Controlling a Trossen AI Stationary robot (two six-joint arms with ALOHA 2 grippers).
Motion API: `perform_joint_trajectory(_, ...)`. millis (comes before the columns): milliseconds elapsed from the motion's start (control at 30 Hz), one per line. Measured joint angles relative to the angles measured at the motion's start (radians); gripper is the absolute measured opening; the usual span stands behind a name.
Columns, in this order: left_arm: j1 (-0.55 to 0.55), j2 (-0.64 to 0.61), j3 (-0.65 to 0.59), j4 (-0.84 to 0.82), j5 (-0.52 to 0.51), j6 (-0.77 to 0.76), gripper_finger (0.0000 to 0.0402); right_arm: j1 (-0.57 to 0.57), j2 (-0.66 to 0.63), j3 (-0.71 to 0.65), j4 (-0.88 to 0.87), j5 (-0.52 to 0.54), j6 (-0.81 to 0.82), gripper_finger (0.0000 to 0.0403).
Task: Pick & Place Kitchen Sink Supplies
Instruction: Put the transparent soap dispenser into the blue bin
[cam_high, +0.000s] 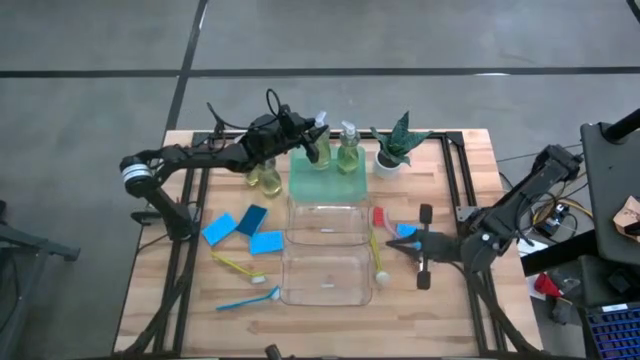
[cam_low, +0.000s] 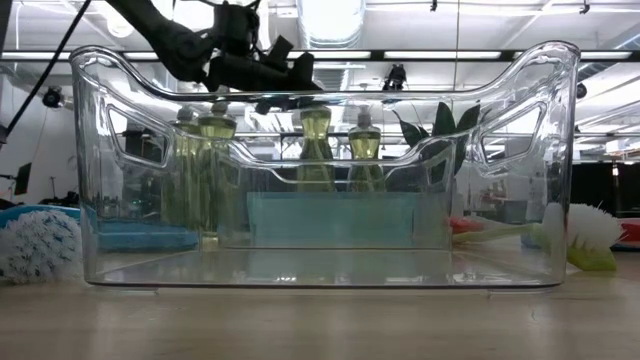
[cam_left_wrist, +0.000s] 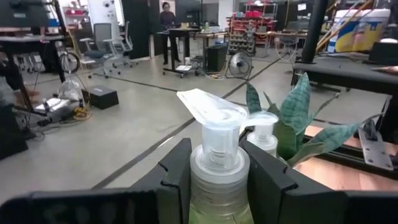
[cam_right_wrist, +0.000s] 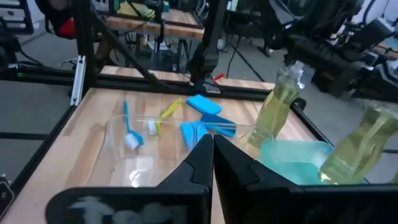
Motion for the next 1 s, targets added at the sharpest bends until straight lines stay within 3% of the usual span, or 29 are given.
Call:
perform_joint_trajectory(233, -0.005, 0.003, -0.003, -0.055, 0.031, -0.037, 0.0118, 0.0, -0.041, -0.019, -0.002, 0.0, -0.067, 0.0008)
perform_joint_trajectory(367, -0.01, -0.004, 0.001, -0.082, 0.063, -0.047, 0.0104, 0.0, -0.038, -0.027, -0.003, 0.0, -0.08, 0.0008)
perform_joint_trajectory(700, -0.034, -0.055, 0.016, -0.091, 0.052, -0.097, 0.0103, 0.0, -0.038, -0.029, -0.003, 0.0, -0.078, 0.0008)
perform_joint_trajectory(800, -0.076, -0.07, 0.021, -0.107, -0.024, -0.1, 0.0104, 0.0, -0.038, -0.029, -0.003, 0.0, -0.078, 0.0008)
perform_joint_trajectory(1000, -0.168, -0.071, 0.021, -0.132, -0.275, -0.083, 0.0106, 0.0, -0.038, -0.029, -0.003, 0.0, -0.078, 0.0008)
